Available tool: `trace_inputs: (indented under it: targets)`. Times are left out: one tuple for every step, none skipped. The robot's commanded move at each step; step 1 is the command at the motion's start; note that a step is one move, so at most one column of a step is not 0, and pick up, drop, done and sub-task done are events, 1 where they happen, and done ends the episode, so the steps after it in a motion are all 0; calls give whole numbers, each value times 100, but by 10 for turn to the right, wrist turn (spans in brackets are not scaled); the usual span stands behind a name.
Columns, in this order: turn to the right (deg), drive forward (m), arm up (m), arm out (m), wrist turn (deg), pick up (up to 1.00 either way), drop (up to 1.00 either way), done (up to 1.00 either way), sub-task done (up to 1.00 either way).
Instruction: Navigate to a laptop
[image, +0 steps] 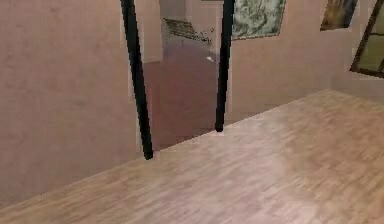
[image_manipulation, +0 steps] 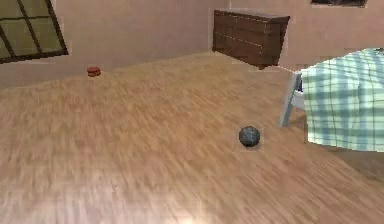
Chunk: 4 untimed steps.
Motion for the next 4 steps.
trace_inputs:
  targets:
    - [0, 100, 0, 0, 0, 0, 0, 0, 0]
    - [0, 100, 0, 0, 0, 0, 0, 0, 0]
    - [0, 45, 0, 0, 0, 0, 0, 0, 0]
    - [450, 0, 0, 0, 0, 0, 0, 0, 0]
